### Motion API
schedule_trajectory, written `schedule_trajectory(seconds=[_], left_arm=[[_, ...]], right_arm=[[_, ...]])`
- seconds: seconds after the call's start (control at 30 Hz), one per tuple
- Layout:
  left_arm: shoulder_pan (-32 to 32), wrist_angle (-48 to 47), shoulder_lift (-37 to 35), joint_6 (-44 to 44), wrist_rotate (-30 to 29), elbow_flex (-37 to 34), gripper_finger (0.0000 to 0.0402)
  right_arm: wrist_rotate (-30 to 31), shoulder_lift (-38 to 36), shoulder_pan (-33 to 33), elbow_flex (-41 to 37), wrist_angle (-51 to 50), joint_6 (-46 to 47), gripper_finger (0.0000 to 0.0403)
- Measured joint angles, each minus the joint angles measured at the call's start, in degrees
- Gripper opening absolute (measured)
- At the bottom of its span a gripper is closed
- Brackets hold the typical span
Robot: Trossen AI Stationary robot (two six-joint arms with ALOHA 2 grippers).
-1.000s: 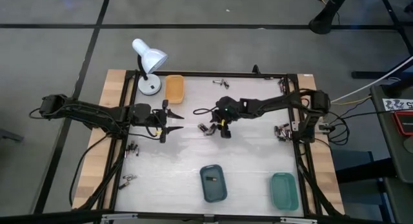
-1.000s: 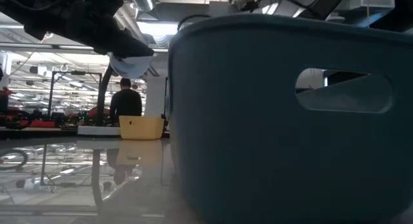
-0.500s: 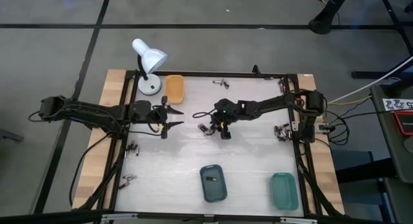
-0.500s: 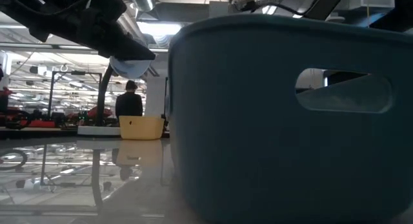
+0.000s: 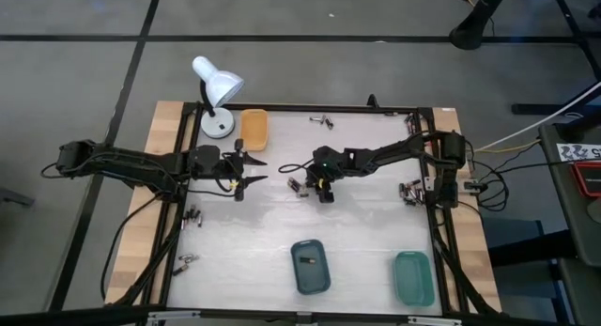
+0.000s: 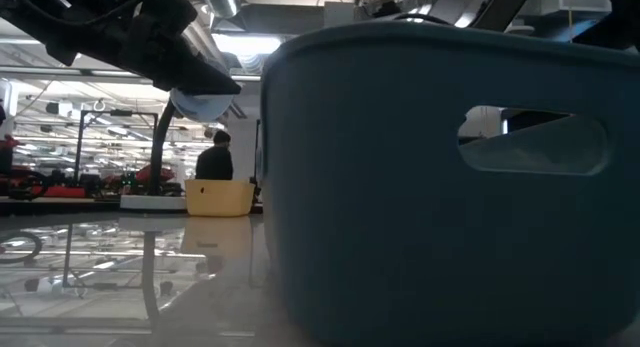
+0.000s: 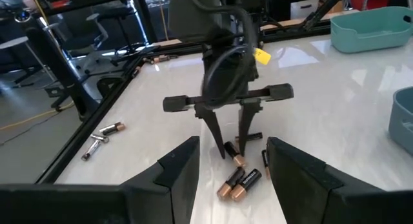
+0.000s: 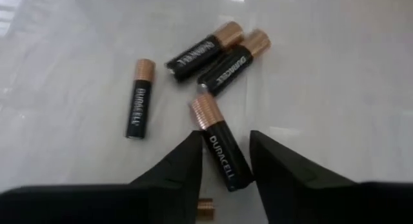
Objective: Sort batteries
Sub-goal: Put the black battery into the blue bin
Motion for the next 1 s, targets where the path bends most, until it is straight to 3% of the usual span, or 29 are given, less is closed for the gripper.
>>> schedule_trajectory(seconds=[0.2,0.63,0.83,1.0], left_arm=[[0.0,-0.1,0.0,-0.1,0.0,0.0,0.0169],[0.0,-0.7,0.0,-0.5,0.0,0.0,0.0169],[0.0,-1.5,0.0,-1.2,0.0,0.0,0.0169],[0.0,-1.5,0.0,-2.0,0.0,0.0,0.0169]], right_arm=[[-2.4,-0.1,-0.7,0.0,-0.4,0.2,0.0036],[3.6,-4.7,-0.7,-0.1,-1.2,1.4,0.0043],[-1.6,-11.6,0.0,-0.1,-2.6,6.9,0.0044],[-3.6,-15.8,5.3,-0.1,-2.6,10.9,0.0046]])
